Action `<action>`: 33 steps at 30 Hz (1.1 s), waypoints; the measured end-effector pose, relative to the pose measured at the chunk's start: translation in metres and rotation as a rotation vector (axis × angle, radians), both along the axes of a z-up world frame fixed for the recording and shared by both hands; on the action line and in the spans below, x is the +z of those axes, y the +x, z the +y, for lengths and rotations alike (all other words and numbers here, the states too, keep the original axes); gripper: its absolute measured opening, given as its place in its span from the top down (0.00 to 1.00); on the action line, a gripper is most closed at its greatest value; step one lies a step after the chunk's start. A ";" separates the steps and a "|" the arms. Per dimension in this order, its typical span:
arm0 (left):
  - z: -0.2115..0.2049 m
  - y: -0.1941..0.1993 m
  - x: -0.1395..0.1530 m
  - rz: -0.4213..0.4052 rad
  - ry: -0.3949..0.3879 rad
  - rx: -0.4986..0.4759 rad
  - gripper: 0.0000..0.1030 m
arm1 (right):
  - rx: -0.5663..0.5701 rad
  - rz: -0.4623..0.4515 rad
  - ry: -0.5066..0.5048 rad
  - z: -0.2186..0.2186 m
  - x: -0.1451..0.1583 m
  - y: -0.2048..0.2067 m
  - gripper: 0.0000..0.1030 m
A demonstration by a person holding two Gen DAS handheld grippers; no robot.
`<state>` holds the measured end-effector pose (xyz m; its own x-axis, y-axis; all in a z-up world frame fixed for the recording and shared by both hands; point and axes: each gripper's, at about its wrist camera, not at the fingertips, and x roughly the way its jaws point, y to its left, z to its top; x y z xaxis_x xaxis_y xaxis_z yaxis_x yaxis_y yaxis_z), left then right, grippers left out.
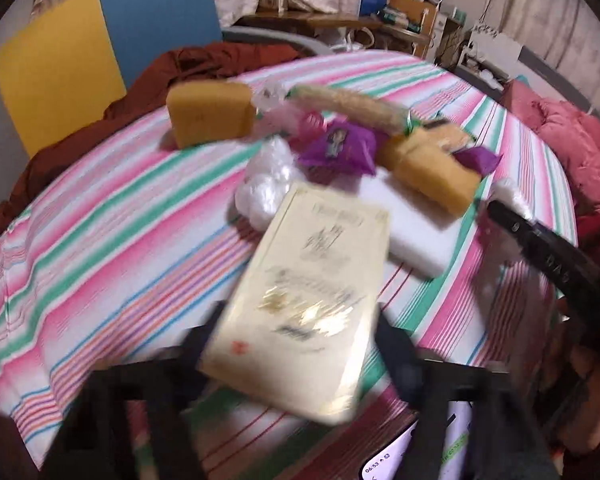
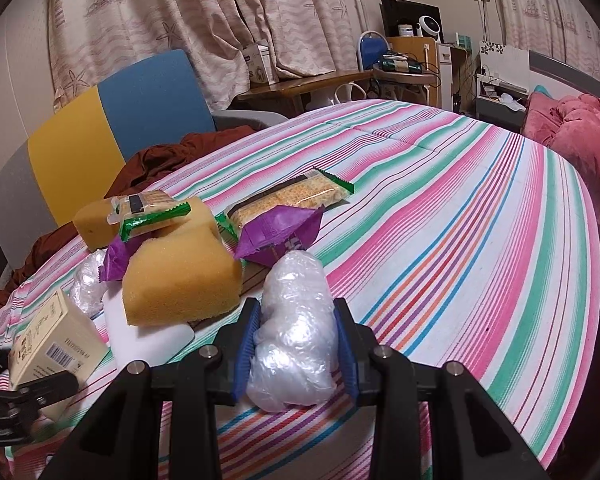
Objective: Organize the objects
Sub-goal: 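Grasp the cream gold-printed box with the left gripper, then place cream box in gold tray with left gripper while right drops plastic bundle there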
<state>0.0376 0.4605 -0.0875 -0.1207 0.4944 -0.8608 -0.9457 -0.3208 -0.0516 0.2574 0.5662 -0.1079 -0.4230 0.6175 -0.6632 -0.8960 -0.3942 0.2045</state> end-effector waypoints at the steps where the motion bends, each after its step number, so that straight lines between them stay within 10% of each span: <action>1: -0.001 0.001 -0.002 -0.019 0.000 -0.003 0.49 | 0.000 0.000 0.000 0.000 0.000 0.000 0.65; 33: -0.251 -0.036 0.068 -0.047 0.328 0.513 0.49 | -0.008 -0.025 0.058 -0.009 0.007 -0.002 0.65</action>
<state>0.0019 0.2091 -0.0196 -0.3797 0.6233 -0.6836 -0.6691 -0.6953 -0.2624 0.2554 0.5570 -0.1008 -0.4016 0.6585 -0.6364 -0.9038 -0.3971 0.1595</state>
